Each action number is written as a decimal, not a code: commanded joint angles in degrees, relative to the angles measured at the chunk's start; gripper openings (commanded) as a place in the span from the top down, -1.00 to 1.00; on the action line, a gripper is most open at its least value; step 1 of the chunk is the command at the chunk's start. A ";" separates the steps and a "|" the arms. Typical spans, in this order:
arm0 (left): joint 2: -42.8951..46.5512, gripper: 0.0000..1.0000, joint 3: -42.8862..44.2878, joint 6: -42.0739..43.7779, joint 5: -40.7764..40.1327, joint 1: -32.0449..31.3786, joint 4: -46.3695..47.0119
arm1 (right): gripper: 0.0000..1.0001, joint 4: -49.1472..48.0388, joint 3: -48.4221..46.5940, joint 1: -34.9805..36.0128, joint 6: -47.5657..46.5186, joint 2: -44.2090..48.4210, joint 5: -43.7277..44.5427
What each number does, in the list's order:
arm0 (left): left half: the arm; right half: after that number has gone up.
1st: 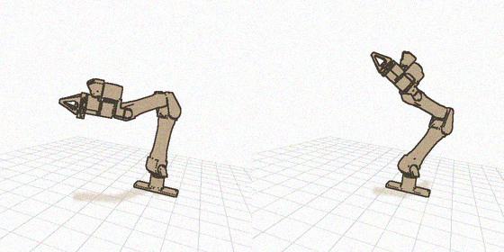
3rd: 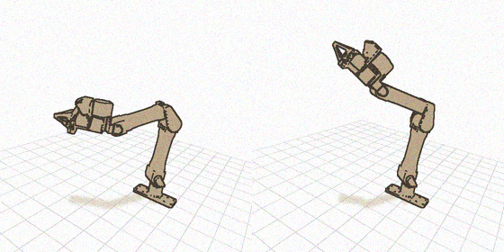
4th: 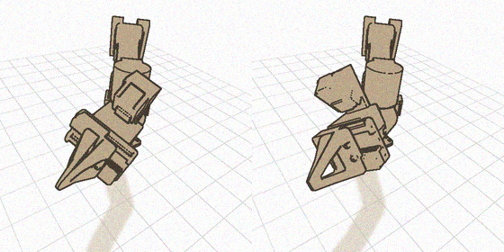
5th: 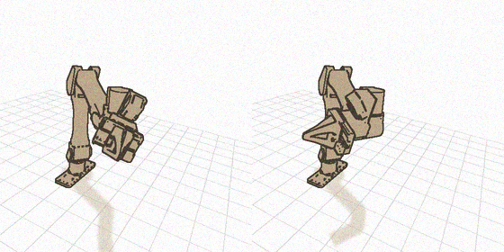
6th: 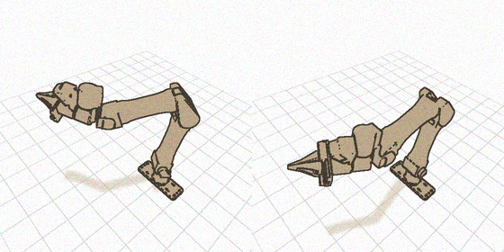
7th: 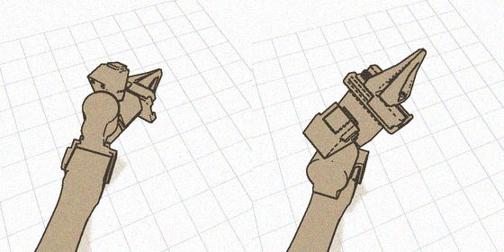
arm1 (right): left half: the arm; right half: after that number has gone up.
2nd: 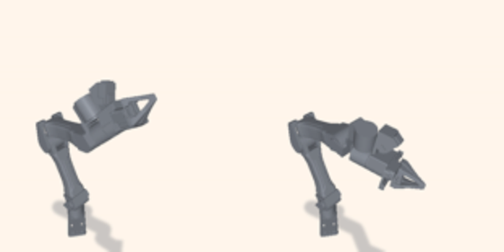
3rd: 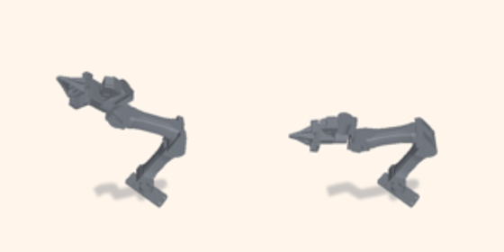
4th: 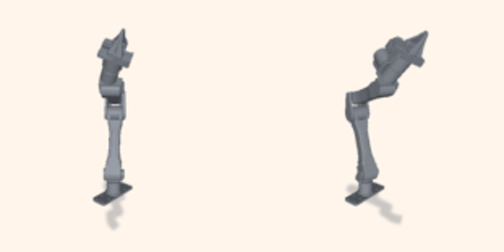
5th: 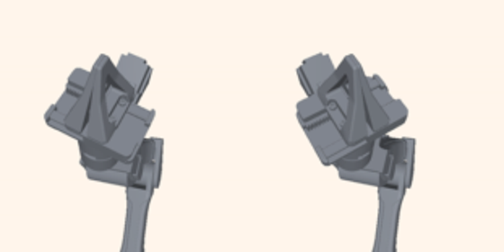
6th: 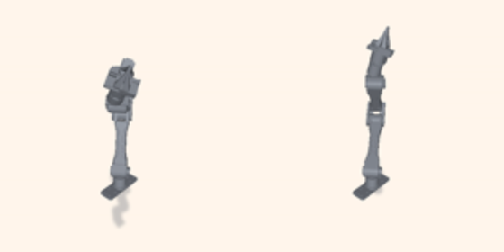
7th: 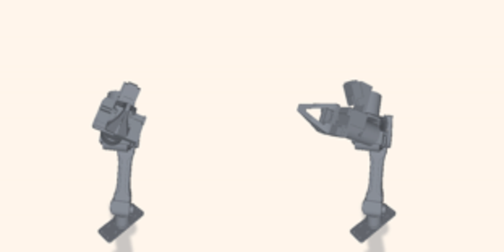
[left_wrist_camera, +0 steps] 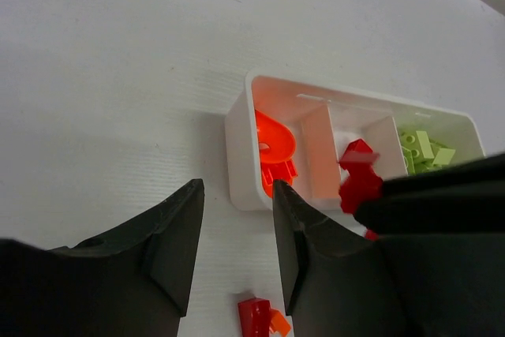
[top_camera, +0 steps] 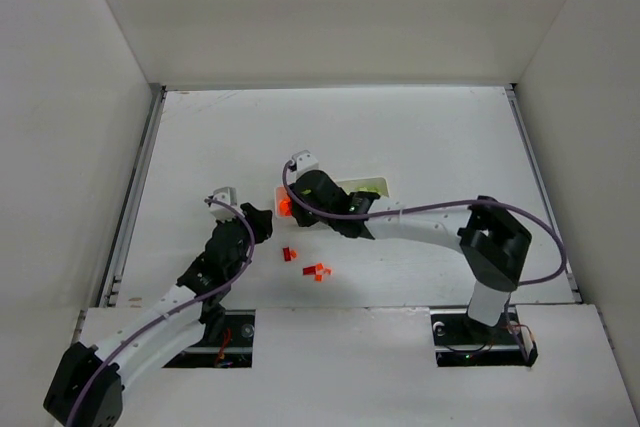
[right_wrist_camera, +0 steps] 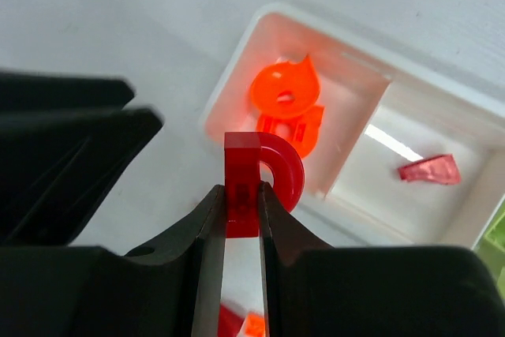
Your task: Sort the legos into containers by color
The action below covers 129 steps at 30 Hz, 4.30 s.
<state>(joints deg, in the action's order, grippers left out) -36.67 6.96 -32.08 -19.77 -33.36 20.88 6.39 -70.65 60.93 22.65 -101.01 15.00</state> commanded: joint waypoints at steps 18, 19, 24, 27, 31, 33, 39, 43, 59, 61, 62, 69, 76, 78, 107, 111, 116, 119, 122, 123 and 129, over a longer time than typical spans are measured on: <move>4.24 0.31 0.95 -4.49 -4.84 -11.75 -8.31 | 0.11 -5.95 -8.28 -3.40 1.51 -7.80 1.17; 3.89 0.31 1.21 -4.14 -4.93 -12.98 -8.40 | 0.06 -6.30 -7.93 -3.40 1.69 -7.36 1.08; 0.55 0.31 2.70 -2.73 -5.54 -19.31 -7.79 | -0.02 -7.00 -4.77 -3.93 2.30 -3.59 1.34; -2.52 0.31 3.85 -1.77 -5.63 -23.79 -7.70 | 0.02 -7.80 -0.82 -4.89 3.10 0.19 1.43; -5.61 0.31 5.25 -1.15 -9.57 -28.01 -8.40 | 0.31 -9.03 5.77 -6.04 5.11 5.99 1.35; -6.48 0.31 5.69 -1.15 -11.69 -29.95 -8.84 | 0.47 -8.94 9.81 -5.95 5.64 8.97 1.60; -10.70 0.31 7.80 0.60 -10.99 -32.86 -5.78 | 0.50 -11.13 20.01 -5.95 7.84 13.38 1.87; -15.97 0.32 10.09 1.58 -10.90 -34.35 -5.07 | 0.49 -13.60 23.97 -5.95 9.07 15.58 1.78; -29.60 0.20 13.43 4.92 -2.12 -39.36 2.58 | 0.12 -15.53 29.96 -13.69 12.06 18.83 1.52; -30.83 0.20 14.04 5.18 -1.50 -39.19 2.76 | 0.11 -15.79 30.22 -13.77 12.15 19.01 1.52; -31.27 0.20 14.22 5.18 -1.33 -39.36 2.93 | 0.11 -16.06 30.31 -13.86 12.15 18.92 1.43; -33.82 0.22 14.66 5.18 -1.24 -39.80 3.20 | 0.11 -16.41 31.01 -13.77 12.06 20.50 1.60; -36.11 0.24 15.54 5.36 -2.55 -40.42 1.53 | 0.10 -18.43 33.03 -13.34 11.80 25.95 1.61; -36.20 0.23 15.45 5.18 -3.52 -40.77 1.53 | 0.09 -18.96 33.56 -13.34 11.71 27.18 1.52; -33.99 0.59 26.51 14.23 -4.23 -36.47 2.67 | 0.07 -22.82 39.71 -18.34 14.26 34.91 1.61; -38.65 0.60 31.00 16.43 -3.79 -31.64 4.51 | 0.07 -22.83 40.68 -20.01 14.70 36.23 1.43; -42.52 0.61 34.43 16.52 -4.40 -25.23 6.35 | 0.07 -23.10 41.04 -20.54 15.05 36.06 1.17; -44.45 0.61 35.31 15.73 -4.49 -21.36 6.89 | 0.07 -23.71 41.21 -20.54 15.14 35.45 1.61; -46.30 0.61 35.75 15.20 -3.44 -18.89 7.06 | 0.08 -23.62 40.77 -20.54 14.61 34.74 1.95; -46.56 0.61 35.75 15.20 -3.17 -18.62 7.33 | 0.08 -23.79 40.77 -20.37 14.61 34.66 2.13; -43.76 0.62 34.09 14.06 -2.91 -18.36 7.95 | 0.08 -24.58 41.56 -20.37 14.87 34.74 2.75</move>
<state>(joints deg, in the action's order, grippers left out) -83.59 40.42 -17.10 -23.03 -51.70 26.02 -14.24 -29.39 40.77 37.34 -66.61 16.29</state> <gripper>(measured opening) 0.199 0.464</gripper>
